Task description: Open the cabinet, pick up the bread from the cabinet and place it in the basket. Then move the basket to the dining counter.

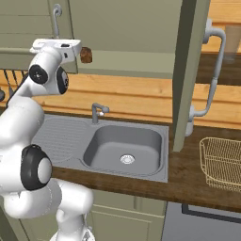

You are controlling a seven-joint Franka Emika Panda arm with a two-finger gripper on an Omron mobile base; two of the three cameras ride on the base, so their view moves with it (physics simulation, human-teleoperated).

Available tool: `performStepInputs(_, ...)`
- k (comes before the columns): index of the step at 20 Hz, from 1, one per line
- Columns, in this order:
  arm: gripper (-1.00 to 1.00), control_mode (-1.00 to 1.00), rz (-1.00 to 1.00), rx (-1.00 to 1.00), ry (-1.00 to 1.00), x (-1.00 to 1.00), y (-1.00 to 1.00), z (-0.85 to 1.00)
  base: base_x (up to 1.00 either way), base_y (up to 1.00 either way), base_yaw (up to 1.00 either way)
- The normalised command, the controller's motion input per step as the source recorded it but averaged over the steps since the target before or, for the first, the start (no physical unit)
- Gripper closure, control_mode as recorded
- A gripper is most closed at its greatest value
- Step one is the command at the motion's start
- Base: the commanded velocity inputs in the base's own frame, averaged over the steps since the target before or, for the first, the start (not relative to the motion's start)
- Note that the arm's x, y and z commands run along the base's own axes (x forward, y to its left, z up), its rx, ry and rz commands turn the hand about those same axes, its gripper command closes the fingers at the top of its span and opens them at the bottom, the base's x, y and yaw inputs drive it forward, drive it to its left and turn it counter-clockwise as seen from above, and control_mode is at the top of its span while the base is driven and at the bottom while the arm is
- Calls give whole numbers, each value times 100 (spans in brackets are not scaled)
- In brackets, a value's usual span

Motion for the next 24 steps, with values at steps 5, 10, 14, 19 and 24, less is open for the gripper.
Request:
performStepInputs(5, 100, -100, 0, 0, 2, 26, 11, 0, 0, 0, 0)
performStepInputs(10, 100, -100, 0, 0, 0, 2, 0, 0, 0, 0, 0)
performStepInputs(14, 100, -100, 0, 0, 0, 0, 0, 0, 0, 0, 0)
performStepInputs(19, 100, -100, 0, 0, 0, -23, 1, 0, 0, 0, 0)
performStepInputs(24, 100, -100, 0, 0, 1, -63, 26, 0, 0, 0, 0)
